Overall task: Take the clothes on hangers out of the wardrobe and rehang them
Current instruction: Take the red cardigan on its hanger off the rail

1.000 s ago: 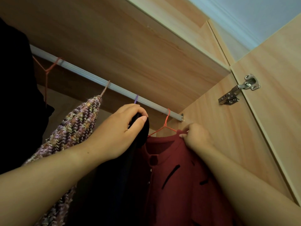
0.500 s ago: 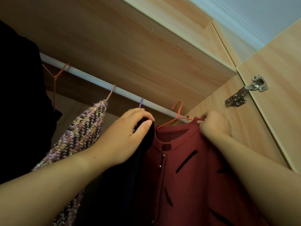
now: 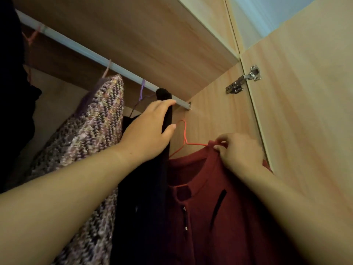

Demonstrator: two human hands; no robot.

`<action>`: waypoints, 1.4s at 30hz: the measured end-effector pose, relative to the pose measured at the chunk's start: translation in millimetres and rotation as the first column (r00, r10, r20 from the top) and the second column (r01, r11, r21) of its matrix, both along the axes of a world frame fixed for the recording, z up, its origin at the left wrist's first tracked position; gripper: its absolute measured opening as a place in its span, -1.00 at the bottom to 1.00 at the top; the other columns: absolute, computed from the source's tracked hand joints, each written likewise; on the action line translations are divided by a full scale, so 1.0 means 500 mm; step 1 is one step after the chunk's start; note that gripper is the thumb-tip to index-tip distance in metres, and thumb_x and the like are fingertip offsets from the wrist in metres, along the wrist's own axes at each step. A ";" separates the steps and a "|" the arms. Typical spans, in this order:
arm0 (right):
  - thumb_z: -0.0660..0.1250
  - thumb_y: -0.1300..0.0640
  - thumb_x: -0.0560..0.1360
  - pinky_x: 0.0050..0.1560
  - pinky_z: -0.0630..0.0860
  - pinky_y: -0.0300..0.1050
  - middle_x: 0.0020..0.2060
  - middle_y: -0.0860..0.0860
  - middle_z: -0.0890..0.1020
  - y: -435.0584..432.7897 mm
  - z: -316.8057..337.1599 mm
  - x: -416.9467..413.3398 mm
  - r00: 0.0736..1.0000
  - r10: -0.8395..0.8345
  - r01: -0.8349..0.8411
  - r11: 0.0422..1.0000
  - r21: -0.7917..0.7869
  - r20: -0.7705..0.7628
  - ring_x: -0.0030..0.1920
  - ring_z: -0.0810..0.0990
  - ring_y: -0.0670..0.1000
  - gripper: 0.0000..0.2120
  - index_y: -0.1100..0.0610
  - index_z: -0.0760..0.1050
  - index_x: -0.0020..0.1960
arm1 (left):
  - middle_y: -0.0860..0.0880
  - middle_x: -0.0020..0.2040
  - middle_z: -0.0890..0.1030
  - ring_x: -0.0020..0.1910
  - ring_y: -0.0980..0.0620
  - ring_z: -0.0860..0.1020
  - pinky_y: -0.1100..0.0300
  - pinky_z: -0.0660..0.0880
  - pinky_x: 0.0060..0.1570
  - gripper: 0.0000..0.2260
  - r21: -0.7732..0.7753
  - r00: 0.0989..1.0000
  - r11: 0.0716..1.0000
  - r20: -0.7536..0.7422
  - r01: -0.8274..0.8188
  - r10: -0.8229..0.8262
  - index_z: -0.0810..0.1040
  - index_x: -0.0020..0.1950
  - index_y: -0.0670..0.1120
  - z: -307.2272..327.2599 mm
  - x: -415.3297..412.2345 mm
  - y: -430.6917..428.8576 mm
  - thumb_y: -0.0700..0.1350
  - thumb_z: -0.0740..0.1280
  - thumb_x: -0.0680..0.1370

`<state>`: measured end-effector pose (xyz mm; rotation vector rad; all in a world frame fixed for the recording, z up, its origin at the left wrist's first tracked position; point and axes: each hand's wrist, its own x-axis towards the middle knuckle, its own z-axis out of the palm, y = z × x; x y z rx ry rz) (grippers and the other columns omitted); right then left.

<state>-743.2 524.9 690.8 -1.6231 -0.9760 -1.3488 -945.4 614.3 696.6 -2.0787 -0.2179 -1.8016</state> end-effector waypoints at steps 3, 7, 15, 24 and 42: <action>0.34 -0.01 0.46 -0.11 0.49 -0.11 -0.08 0.03 0.66 -0.049 -0.069 -0.004 1.000 0.017 -0.017 1.000 -0.002 -0.022 -0.01 0.60 0.14 -0.86 -0.07 0.60 0.00 | 0.02 0.46 0.24 0.35 -0.02 0.36 0.02 0.43 0.20 -0.47 -0.033 0.998 0.999 -0.056 -0.014 0.012 0.16 0.48 0.03 -0.053 0.015 -0.018 0.02 0.27 0.56; 0.33 -0.06 0.38 -0.04 0.51 -0.08 -0.12 -0.01 0.67 -0.149 -0.159 -0.008 0.989 0.122 -0.116 0.990 0.075 -0.088 -0.04 0.62 0.08 -0.85 -0.09 0.57 -0.08 | -0.04 0.50 0.16 0.40 -0.09 0.29 -0.04 0.44 0.21 -0.47 -0.083 0.992 0.996 -0.123 -0.013 0.003 0.16 0.48 0.05 -0.135 0.041 -0.048 0.05 0.26 0.55; 0.35 -0.04 0.45 -0.17 0.39 -0.16 -0.04 -0.07 0.67 -0.391 -0.327 -0.043 0.978 -0.175 0.186 0.978 0.093 -0.114 -0.04 0.60 0.04 -0.84 -0.10 0.61 0.02 | -0.02 0.53 0.11 0.49 -0.06 0.10 0.01 0.21 0.38 -0.49 -0.223 0.944 0.962 -0.254 0.155 -0.211 0.25 0.45 0.09 -0.313 0.104 -0.120 0.08 0.30 0.53; 0.39 0.05 0.44 -0.02 0.51 -0.11 -0.15 -0.12 0.65 -0.688 -0.510 -0.082 0.982 -0.147 0.166 0.972 0.166 -0.123 -0.12 0.61 -0.06 -0.85 -0.02 0.63 0.00 | 0.03 0.32 0.43 0.30 -0.04 0.40 -0.16 0.33 0.29 -0.53 -0.304 0.820 0.886 -0.357 0.350 -0.447 0.29 0.41 0.09 -0.476 0.199 -0.287 0.21 0.06 0.53; 0.37 0.09 0.43 0.10 0.38 -0.41 -0.11 -0.17 0.58 -1.513 -0.914 -0.247 0.822 -0.394 0.444 0.895 0.029 -0.411 -0.06 0.52 -0.23 -0.84 0.07 0.60 0.00 | 0.00 -0.09 0.56 -0.09 -0.03 0.55 0.05 0.49 -0.14 -0.82 -0.444 0.399 0.496 -0.298 0.746 -0.867 0.51 0.06 0.06 -0.858 0.219 -1.093 0.06 0.17 0.57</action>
